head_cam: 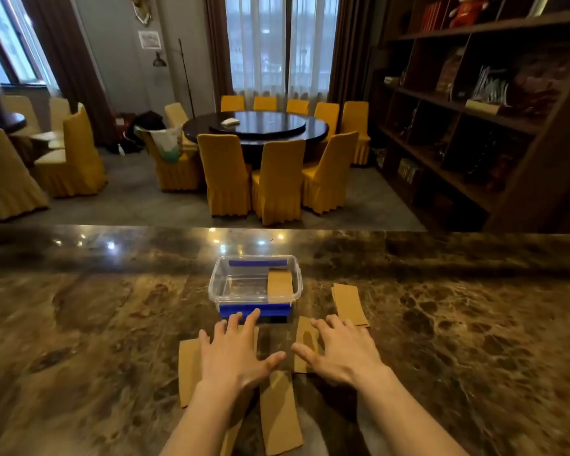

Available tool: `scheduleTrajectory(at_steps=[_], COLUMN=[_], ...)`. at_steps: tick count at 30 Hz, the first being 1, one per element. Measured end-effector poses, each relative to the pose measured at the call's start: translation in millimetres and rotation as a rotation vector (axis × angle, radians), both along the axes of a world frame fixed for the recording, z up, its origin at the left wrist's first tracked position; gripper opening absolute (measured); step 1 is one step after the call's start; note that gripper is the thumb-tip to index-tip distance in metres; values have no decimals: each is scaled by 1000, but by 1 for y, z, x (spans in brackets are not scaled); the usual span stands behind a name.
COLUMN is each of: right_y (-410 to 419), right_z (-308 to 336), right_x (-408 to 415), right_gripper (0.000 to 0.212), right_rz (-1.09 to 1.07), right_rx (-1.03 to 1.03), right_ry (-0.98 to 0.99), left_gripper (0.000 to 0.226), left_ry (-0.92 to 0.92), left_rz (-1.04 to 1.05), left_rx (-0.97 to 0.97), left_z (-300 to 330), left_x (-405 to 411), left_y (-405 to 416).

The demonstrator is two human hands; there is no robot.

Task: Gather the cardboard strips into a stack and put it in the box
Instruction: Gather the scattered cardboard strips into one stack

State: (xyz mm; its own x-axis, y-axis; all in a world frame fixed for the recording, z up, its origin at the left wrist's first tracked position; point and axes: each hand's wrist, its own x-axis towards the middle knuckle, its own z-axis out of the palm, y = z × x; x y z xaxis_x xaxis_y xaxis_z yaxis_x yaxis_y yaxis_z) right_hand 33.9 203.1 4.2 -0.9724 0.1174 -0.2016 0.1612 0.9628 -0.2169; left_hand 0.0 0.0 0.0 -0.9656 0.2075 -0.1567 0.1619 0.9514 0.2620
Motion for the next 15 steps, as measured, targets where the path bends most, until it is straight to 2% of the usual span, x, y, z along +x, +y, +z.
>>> scheduleTrajectory(at_steps=[7, 15], right_y=[-5, -13], right_z=[-16, -20], right_x=[1, -2], right_gripper=[88, 59], right_rz=[28, -18], right_rx=[35, 88], right_ry=[-54, 7], left_gripper=[101, 69], left_ry=[-35, 22], left_rz=[43, 135], left_rx=[-31, -20], left_z=[-21, -29], left_x=[4, 4], left_y=[2, 6])
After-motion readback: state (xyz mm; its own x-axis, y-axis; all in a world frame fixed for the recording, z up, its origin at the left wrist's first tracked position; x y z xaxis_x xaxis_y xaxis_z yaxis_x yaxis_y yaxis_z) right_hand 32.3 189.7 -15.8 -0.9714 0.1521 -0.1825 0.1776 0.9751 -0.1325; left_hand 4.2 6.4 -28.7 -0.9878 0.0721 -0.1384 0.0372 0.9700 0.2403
